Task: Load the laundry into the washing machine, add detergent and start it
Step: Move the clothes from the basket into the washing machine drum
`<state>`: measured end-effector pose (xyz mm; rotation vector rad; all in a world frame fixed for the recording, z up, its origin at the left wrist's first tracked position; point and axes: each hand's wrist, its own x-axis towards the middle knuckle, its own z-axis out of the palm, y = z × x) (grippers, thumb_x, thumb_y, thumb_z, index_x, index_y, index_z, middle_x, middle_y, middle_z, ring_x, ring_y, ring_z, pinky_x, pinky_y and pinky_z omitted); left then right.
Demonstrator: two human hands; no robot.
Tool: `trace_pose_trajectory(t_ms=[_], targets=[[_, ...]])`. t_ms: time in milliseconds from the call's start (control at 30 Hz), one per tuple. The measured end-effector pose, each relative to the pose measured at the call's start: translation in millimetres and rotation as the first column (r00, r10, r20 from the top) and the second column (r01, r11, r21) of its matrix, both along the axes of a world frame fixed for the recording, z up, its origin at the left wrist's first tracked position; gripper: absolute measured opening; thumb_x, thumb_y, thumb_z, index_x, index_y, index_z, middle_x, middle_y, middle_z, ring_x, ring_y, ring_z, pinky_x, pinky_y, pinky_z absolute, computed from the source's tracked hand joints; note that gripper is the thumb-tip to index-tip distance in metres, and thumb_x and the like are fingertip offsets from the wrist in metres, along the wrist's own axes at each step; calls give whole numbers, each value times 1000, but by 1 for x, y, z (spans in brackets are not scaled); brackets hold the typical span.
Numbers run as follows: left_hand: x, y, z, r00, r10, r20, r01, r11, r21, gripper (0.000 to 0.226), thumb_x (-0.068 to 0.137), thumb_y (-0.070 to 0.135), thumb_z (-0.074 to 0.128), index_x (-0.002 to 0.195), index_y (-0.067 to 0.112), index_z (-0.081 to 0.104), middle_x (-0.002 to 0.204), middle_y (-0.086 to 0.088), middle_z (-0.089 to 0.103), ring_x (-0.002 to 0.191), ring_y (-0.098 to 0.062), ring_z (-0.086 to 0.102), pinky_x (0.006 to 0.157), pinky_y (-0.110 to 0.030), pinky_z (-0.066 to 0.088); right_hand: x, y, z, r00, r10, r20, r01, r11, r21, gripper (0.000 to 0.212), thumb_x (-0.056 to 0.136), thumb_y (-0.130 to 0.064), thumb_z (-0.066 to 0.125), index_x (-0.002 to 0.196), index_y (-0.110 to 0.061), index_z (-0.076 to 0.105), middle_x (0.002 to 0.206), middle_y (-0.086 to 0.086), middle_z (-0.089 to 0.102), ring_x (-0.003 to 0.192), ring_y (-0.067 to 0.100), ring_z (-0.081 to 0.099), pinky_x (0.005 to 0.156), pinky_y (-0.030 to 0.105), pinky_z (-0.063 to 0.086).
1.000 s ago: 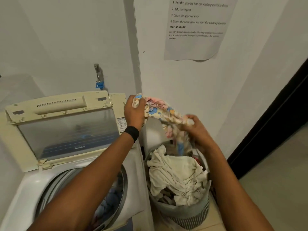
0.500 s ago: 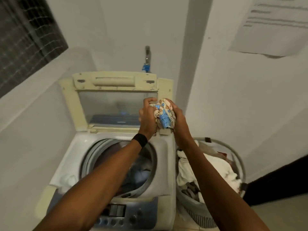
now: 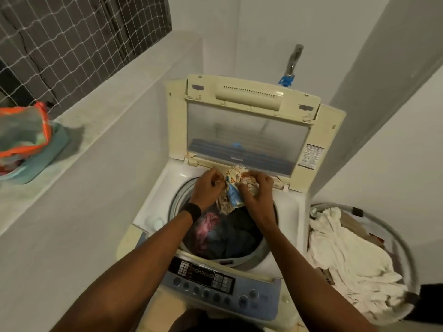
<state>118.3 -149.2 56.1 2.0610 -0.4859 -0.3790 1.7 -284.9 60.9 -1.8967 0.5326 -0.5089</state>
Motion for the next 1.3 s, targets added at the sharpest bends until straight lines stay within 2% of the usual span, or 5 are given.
trace_pose_trajectory(t_ms=[133,233,533,867,1300], targets=[[18,30,-20,978,-206,30,174,890,421,19,94,14,57,83,10,71,87,-9,71,84,-30,66,75,-39,54,21,27,-38,956,134,-262,-143,990,-15,32,97,-30,67,126,-17,65,127,3,56,107,8,59,88,8,44],[24,50,-31,933,-353,-77,309,669,676,21,98,20,56,92,8,71,95,-14,72,90,-34,67,76,-37,49,27,35,-62,745,341,-573,-411,911,7,31,102,-36,57,125,-19,70,122,7,71,113,25,66,99,37,52],[34,31,-36,877,-479,-32,410,714,568,23,98,16,53,90,20,74,97,-3,73,87,-27,66,79,-35,53,16,31,-54,821,262,-507,-278,959,46,31,102,-30,60,129,-16,68,123,8,72,111,21,68,99,36,54],[-20,-71,-16,765,-643,39,584,718,378,22,95,20,56,102,22,77,103,-2,76,93,-27,69,83,-39,57,-60,-29,-22,933,-82,-352,75,997,-33,22,98,-35,62,108,-19,74,99,-4,76,89,9,70,83,26,54],[-144,-219,-24,724,-689,-34,642,656,397,22,95,26,62,114,29,72,115,-1,73,106,-28,67,94,-39,54,-210,-165,-58,801,-367,-472,353,928,-123,23,88,-19,72,110,-24,67,110,-4,71,96,19,69,93,43,55]])
